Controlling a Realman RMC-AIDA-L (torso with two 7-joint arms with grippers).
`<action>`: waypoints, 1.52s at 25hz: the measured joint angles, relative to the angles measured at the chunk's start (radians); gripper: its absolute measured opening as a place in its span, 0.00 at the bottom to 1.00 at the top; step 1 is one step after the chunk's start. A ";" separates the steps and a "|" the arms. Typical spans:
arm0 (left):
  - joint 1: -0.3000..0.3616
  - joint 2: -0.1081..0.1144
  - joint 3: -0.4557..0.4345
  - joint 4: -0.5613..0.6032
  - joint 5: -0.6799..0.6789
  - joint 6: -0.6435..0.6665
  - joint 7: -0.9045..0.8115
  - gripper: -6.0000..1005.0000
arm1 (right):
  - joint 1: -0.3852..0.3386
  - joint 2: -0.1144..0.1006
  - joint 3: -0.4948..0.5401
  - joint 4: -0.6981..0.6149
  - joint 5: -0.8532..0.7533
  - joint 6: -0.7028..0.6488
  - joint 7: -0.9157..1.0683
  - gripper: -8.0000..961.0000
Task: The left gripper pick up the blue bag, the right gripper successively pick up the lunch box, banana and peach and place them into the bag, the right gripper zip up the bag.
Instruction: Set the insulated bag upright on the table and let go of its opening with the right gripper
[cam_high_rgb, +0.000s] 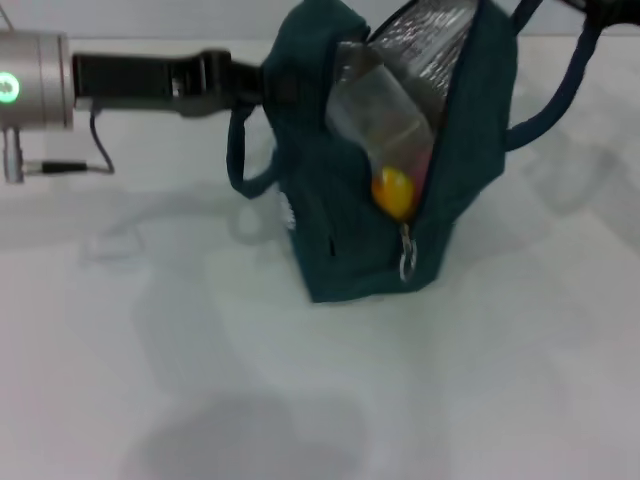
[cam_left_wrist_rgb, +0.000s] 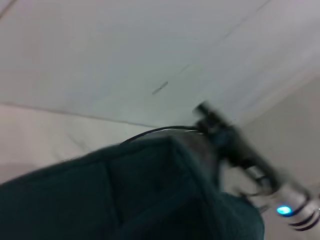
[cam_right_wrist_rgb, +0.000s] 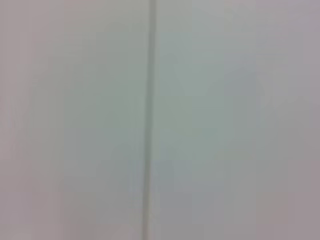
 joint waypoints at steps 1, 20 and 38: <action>0.009 -0.004 0.000 -0.001 0.000 0.012 0.003 0.06 | -0.026 -0.002 0.000 -0.012 0.056 -0.065 -0.036 0.75; 0.040 -0.038 -0.007 -0.228 -0.104 0.112 0.272 0.06 | -0.156 -0.016 -0.012 -0.055 -0.254 -0.278 0.389 0.73; 0.051 -0.017 -0.004 -0.275 -0.161 0.139 0.262 0.06 | -0.227 -0.014 0.098 -0.239 -0.131 -0.632 0.423 0.71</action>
